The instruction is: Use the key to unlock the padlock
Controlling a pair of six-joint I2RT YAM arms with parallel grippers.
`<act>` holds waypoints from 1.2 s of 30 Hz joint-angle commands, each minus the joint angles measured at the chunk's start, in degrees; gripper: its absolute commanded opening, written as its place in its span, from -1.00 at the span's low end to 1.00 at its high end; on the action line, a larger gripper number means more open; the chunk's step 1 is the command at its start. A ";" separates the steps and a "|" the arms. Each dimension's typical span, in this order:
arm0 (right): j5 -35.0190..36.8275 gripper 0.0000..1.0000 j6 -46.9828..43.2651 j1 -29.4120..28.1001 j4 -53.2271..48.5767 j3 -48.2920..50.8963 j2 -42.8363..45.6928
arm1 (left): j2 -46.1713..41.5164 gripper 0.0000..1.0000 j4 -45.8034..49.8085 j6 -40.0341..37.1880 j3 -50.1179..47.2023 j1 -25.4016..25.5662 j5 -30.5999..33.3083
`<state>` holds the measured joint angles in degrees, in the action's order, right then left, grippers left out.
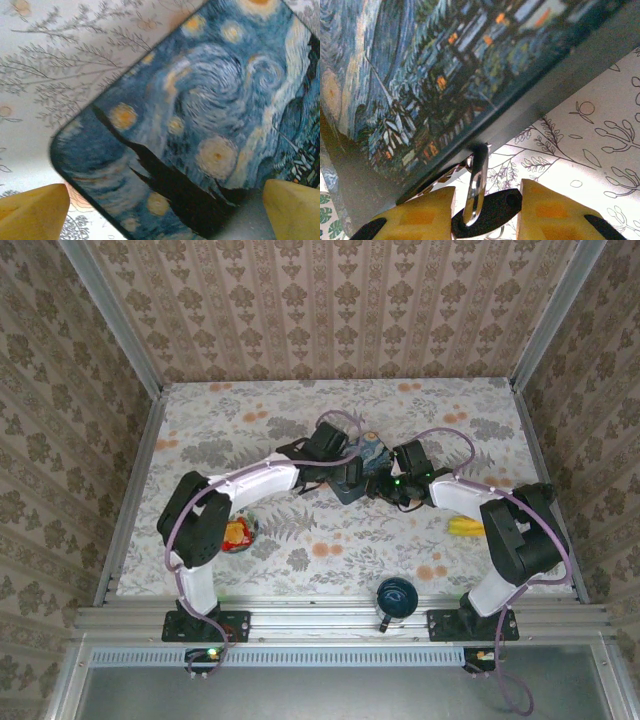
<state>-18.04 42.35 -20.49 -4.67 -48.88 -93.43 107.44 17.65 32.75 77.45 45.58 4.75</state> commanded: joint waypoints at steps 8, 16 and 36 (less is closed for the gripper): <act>-0.91 -0.65 -1.47 2.84 -1.26 0.58 1.14 | 4.05 0.93 5.91 1.14 -4.50 -1.41 1.97; -10.67 -0.60 -1.12 7.50 4.55 0.71 -0.57 | 4.12 0.75 4.71 1.70 -7.68 -3.60 1.62; -6.66 -0.46 -8.22 8.77 -3.80 -1.74 -2.34 | 4.13 0.68 3.09 1.51 -8.72 -5.23 0.60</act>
<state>-25.74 35.03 -13.10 -7.05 -50.57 -96.88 108.47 8.93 35.14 72.38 42.26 0.32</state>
